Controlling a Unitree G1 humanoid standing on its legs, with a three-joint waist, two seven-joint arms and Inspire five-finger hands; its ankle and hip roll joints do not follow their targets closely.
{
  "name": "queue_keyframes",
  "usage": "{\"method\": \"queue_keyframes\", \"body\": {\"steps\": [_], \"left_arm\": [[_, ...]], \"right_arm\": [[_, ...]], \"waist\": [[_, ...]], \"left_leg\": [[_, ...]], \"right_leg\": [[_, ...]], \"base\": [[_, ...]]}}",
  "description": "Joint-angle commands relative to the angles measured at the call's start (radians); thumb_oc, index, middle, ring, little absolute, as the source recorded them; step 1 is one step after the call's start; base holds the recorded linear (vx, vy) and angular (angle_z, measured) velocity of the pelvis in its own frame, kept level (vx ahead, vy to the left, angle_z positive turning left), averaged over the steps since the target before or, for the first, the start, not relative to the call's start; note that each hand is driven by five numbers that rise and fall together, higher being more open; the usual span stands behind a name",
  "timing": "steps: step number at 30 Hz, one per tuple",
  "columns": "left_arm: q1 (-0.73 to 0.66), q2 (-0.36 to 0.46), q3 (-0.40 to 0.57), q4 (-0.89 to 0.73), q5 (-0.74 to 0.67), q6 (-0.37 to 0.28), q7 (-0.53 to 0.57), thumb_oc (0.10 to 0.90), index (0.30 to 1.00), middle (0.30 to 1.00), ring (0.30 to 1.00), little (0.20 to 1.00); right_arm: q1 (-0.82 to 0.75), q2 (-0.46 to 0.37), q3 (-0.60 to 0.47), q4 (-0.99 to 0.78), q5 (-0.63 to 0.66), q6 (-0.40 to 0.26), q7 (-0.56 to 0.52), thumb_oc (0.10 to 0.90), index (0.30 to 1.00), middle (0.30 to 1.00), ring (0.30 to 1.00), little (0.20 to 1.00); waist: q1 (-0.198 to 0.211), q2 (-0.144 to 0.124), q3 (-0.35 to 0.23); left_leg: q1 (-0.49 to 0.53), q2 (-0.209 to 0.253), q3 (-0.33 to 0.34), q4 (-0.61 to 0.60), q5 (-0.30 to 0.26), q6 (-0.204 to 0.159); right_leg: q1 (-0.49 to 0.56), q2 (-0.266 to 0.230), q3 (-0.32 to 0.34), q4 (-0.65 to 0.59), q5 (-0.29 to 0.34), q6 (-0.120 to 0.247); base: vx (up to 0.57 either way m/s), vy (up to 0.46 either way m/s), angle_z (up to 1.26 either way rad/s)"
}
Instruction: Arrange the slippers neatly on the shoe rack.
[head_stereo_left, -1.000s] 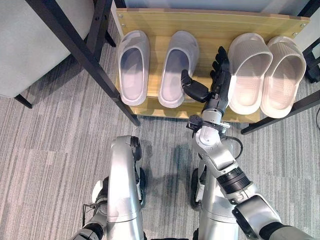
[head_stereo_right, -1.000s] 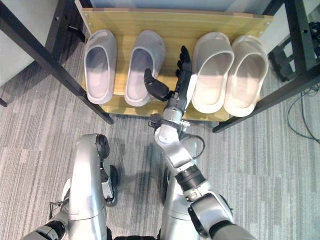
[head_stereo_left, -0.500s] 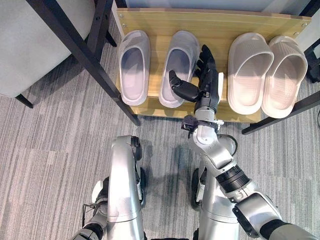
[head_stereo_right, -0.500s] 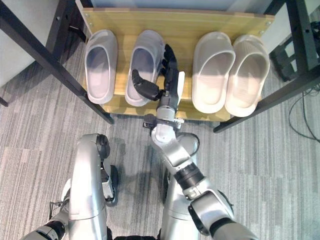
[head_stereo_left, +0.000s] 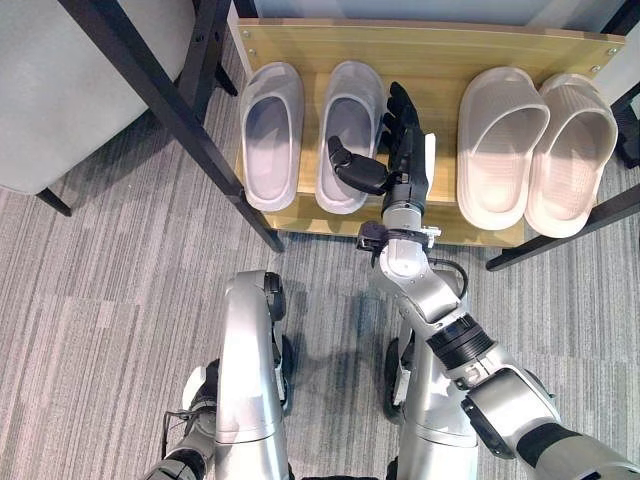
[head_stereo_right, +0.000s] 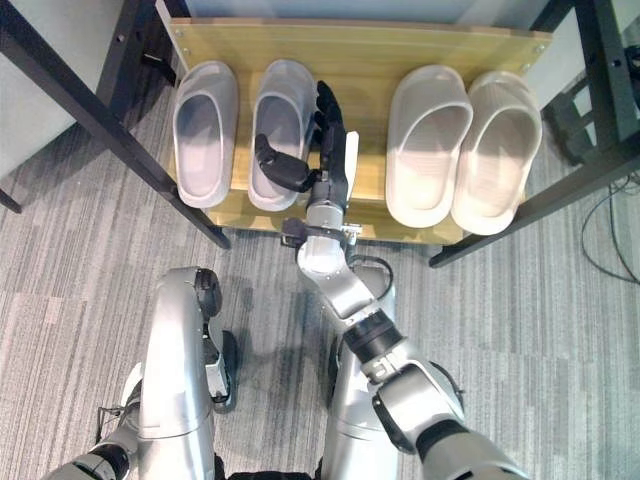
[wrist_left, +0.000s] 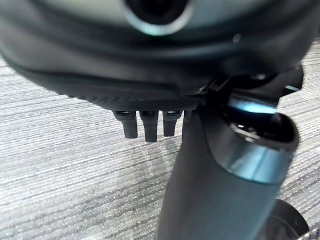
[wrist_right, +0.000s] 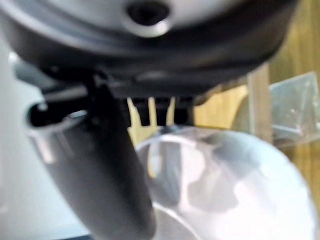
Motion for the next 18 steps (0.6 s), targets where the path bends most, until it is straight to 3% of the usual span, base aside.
{"method": "queue_keyframes", "body": {"steps": [1,18], "left_arm": [[0.035,-0.004,-0.080,0.015,0.018,0.004,0.025,0.800,0.900,0.900,0.900,0.900],[0.028,-0.003,-0.097,0.009,0.025,0.003,0.051,0.800,0.900,0.900,0.900,0.900]], "right_arm": [[-0.152,0.005,0.039,-0.125,-0.018,-0.107,0.039,0.800,0.900,0.900,0.900,0.900],[-0.176,0.075,0.055,-0.060,-0.024,-0.119,-0.009,0.800,0.900,0.900,0.900,0.900]], "waist": [[0.074,0.007,-0.037],[0.082,0.018,-0.037]], "left_leg": [[-0.007,-0.092,-0.071,-0.095,-0.012,0.037],[-0.007,-0.093,-0.070,-0.088,-0.012,0.033]], "right_leg": [[0.016,0.038,0.094,-0.008,0.081,-0.067],[0.016,0.042,0.093,0.000,0.083,-0.068]], "base": [[0.00,0.000,0.00],[0.00,0.000,0.00]]}}
